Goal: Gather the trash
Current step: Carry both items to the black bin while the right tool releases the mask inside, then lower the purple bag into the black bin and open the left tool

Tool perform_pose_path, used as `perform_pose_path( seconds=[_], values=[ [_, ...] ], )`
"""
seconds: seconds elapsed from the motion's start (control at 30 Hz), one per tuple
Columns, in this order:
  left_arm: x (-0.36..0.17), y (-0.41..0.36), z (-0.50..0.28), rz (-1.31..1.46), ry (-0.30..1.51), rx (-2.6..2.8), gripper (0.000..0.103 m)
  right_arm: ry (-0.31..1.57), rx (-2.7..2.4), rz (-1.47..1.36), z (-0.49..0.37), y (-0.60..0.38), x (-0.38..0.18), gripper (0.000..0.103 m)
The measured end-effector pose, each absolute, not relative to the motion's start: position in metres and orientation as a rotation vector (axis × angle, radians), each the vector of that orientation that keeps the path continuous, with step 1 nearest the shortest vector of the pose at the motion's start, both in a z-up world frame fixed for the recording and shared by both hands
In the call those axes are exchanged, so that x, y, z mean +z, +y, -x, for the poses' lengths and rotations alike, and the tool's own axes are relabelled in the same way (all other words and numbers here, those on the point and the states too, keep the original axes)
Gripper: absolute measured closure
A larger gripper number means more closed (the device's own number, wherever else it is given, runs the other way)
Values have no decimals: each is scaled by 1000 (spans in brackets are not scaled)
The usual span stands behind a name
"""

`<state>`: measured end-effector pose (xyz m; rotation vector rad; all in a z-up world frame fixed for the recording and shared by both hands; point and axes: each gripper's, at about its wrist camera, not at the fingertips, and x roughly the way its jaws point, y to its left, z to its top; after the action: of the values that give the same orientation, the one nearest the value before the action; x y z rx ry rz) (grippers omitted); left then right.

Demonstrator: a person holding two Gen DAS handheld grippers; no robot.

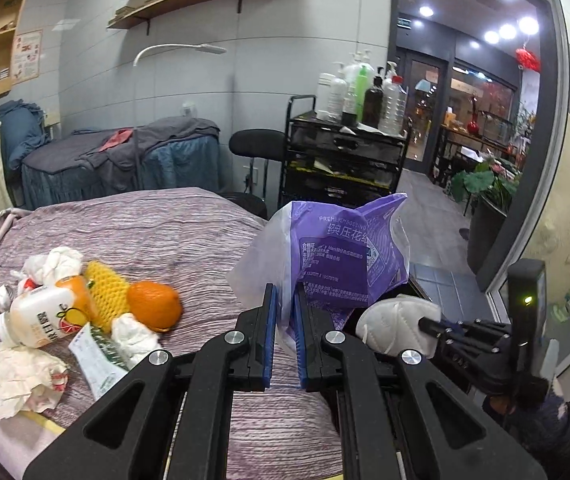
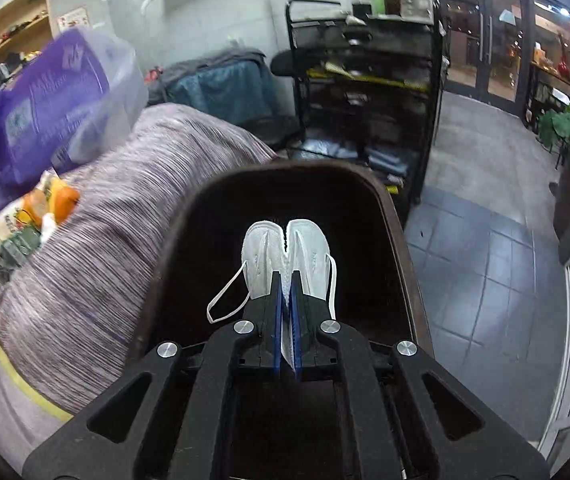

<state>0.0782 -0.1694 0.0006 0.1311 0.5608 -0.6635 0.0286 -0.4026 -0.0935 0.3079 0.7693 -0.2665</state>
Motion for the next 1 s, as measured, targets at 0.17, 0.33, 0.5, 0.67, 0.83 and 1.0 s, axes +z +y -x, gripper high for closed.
perform_pose_path(
  seconds=[0.17,0.33,0.5,0.67,0.83,1.0],
  values=[
    [-3,-191,-77,-169,571,-691,94,763,-305,-349,-23,-405,-101,44],
    [-9,-212,-80,-192,605,-709,94,706,-381,-313,-15,-410,-86,34],
    [-14,-233,-80,-230,620,-727,94,656,-477,-314,-2,-427,-70,30],
    [-25,-252,-81,-271,657,-746,94,626,-532,-339,13,-442,-62,29],
    [-37,-269,-80,-314,687,-760,94,607,-573,-363,26,-454,-57,28],
    [-49,-281,-78,-367,714,-769,94,592,-590,-374,33,-461,-54,26]
  ],
)
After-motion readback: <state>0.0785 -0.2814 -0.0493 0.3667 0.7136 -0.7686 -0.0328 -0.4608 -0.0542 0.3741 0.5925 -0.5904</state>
